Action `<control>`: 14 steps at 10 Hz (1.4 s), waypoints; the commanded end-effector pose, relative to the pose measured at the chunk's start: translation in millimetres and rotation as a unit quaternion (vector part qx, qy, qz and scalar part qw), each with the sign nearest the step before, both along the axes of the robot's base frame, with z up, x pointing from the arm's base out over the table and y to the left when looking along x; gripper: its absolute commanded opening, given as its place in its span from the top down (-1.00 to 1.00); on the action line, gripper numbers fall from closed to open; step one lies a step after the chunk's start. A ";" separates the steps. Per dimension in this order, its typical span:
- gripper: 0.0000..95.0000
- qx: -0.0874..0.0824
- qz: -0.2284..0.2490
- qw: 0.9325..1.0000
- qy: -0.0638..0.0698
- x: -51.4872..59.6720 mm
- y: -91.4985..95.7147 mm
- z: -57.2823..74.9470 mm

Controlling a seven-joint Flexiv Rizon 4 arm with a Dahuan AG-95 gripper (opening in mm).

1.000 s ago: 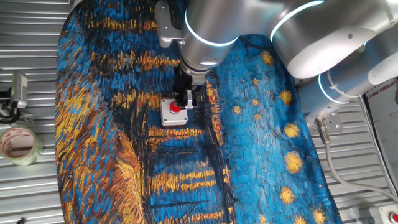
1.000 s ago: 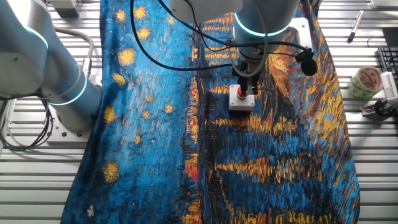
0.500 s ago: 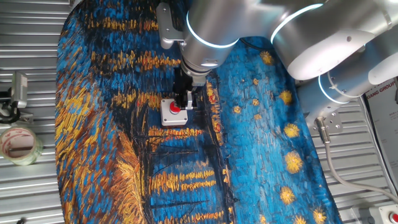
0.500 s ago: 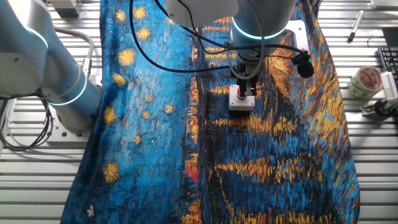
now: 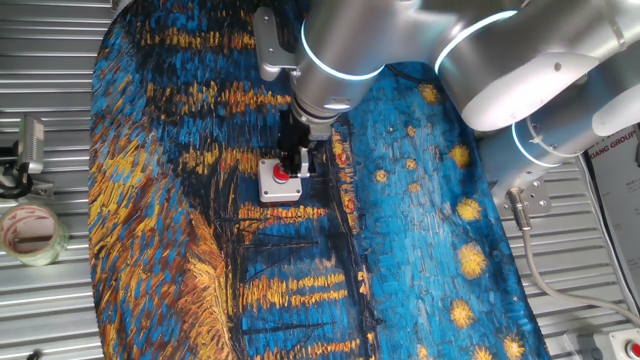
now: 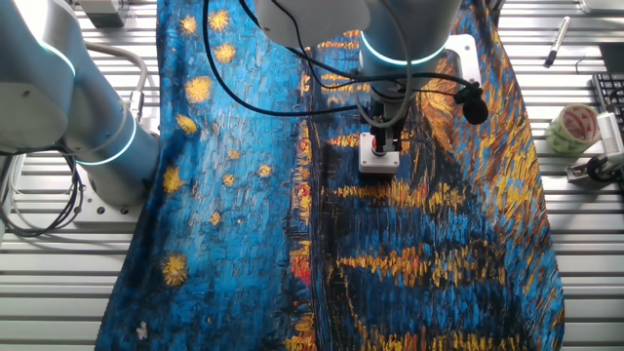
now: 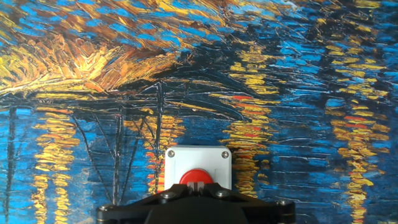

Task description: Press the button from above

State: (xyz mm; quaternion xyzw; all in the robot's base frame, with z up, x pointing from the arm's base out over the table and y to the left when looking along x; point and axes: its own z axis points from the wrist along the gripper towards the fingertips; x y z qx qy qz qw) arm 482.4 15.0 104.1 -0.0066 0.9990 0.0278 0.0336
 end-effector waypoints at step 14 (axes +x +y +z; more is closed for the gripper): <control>1.00 0.008 0.002 1.000 -0.003 -0.3 -0.2 3.2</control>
